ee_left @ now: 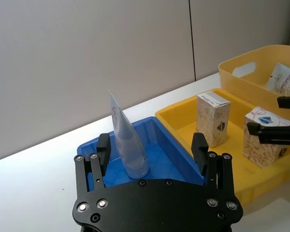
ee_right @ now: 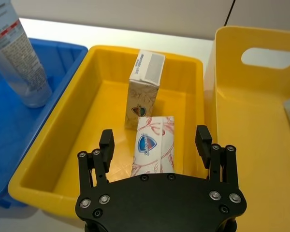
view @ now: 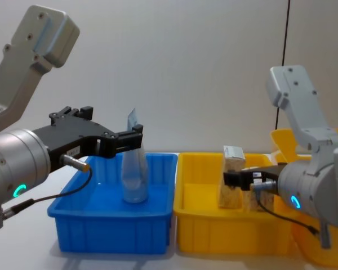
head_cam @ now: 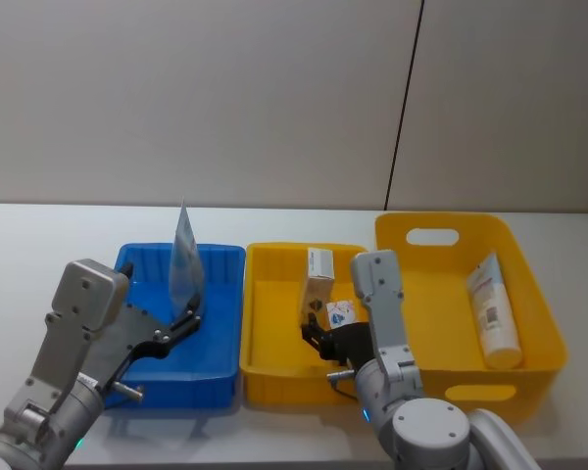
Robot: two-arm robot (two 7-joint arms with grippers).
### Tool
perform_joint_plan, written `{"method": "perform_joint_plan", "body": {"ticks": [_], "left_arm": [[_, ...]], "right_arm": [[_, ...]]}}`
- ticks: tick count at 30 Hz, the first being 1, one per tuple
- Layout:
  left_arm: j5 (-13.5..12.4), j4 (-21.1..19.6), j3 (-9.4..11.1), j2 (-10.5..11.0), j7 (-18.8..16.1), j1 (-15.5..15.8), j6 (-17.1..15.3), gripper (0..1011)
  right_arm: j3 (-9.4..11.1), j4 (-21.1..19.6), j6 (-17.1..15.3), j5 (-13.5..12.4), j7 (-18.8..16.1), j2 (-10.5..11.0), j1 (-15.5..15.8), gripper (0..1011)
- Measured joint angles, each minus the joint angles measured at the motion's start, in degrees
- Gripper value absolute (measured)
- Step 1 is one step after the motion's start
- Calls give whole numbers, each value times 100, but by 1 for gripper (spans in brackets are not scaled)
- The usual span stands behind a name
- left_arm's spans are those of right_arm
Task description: Bimanual collaborative sorting of washing and personal care products
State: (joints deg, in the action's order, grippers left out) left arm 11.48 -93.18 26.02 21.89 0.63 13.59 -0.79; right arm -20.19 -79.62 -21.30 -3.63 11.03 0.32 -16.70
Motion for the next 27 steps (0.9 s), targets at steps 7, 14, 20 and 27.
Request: {"method": "perform_joint_plan", "body": {"ticks": [7,14,20,27], "left_arm": [[0,0,0,0,0,0,0,1001],[0,0,0,0,0,0,0,1001],[0,0,0,0,0,0,0,1001],[0,0,0,0,0,0,0,1001]], "right_arm": [[46,-47,250,38,29,-24,11,1003],[91,-183,401,63,28,-32,27,1003],[103,-311,466,72,-31,-31,49,1003],[106,-381,445,87,-88,-43,72,1003]]}}
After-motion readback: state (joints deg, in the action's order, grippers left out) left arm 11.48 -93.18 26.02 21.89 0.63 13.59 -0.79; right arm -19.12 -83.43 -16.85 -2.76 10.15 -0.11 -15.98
